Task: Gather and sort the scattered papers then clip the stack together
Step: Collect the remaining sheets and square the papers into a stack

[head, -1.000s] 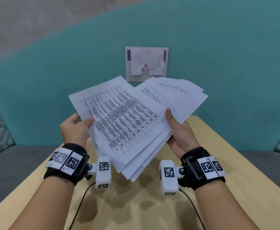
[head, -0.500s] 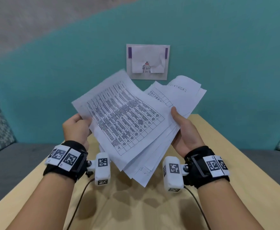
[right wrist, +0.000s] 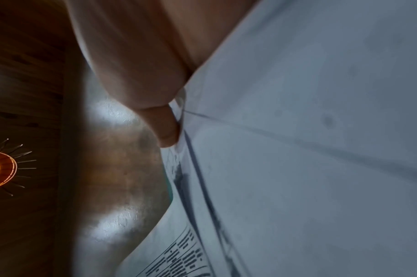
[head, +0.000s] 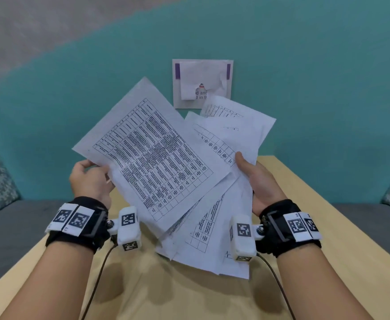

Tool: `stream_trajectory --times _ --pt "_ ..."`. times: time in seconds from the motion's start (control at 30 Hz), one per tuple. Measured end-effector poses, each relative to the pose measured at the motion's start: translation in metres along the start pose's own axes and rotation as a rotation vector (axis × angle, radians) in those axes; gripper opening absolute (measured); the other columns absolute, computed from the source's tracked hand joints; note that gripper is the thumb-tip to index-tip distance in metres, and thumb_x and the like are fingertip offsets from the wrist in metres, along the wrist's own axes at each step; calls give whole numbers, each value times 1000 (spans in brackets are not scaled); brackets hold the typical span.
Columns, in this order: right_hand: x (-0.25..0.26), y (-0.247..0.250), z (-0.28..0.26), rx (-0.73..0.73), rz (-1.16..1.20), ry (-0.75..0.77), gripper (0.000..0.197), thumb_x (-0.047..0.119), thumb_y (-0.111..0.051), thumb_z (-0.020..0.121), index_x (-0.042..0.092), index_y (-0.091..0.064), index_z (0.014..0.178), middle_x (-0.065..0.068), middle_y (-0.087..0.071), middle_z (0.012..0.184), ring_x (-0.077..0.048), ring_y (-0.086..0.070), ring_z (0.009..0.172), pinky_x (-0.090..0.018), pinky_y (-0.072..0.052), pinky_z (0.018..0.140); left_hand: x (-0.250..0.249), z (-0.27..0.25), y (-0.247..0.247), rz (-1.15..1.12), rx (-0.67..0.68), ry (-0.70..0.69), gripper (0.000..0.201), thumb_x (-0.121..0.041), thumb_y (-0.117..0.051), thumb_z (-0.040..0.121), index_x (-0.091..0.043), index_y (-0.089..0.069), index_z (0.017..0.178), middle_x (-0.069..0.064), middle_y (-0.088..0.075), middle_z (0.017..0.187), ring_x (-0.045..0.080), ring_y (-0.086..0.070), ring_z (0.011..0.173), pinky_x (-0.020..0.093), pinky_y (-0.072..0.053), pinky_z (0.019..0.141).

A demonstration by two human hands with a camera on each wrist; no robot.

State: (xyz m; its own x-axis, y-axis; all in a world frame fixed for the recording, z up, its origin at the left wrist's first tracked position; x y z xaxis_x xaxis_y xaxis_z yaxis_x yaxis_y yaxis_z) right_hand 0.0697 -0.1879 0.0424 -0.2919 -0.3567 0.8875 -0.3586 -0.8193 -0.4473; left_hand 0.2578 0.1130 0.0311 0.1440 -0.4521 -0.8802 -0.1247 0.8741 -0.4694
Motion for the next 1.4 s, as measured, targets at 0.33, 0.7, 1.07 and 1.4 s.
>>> stream_trajectory --times 0.33,0.7,1.07,1.4 --pt "-9 10 9 -77 -120 9 36 23 -57 102 3 -62 131 -16 -70 125 -35 -67 116 -53 -50 104 8 5 -2 217 140 16 38 16 -51 88 -21 -61 85 13 -70 107 21 -62 82 40 -52 87" --pt "-13 2 9 -10 -187 -8 36 29 -62 99 10 -64 130 -7 -72 125 -28 -67 118 -50 -46 109 35 -25 -27 328 363 174 29 19 -61 84 -8 -63 75 9 -67 67 16 -63 52 22 -53 44" --pt "-20 3 1 73 -123 -152 39 27 -58 101 3 -62 132 -16 -70 127 -34 -66 119 -50 -48 106 61 -13 -14 409 333 222 17 -13 -56 103 -21 -54 88 9 -62 100 26 -58 90 41 -45 80" --pt "-52 32 5 -72 -529 -361 64 46 -58 97 5 -49 145 -10 -56 145 -33 -56 131 -49 -43 110 99 -17 -2 793 386 329 21 -12 -52 105 -16 -40 88 7 -38 72 16 -33 57 30 -27 55"
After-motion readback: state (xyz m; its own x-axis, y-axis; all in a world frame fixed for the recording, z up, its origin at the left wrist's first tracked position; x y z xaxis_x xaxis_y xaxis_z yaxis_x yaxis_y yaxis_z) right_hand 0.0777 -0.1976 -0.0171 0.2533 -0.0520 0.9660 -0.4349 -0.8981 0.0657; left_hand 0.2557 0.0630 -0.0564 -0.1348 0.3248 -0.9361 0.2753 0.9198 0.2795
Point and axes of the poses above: each hand's wrist, its own z-axis towards the middle knuckle, its own y-axis out of the back of the hand, x = y × z, the point moved 5 cm from there along z, towards the middle knuckle
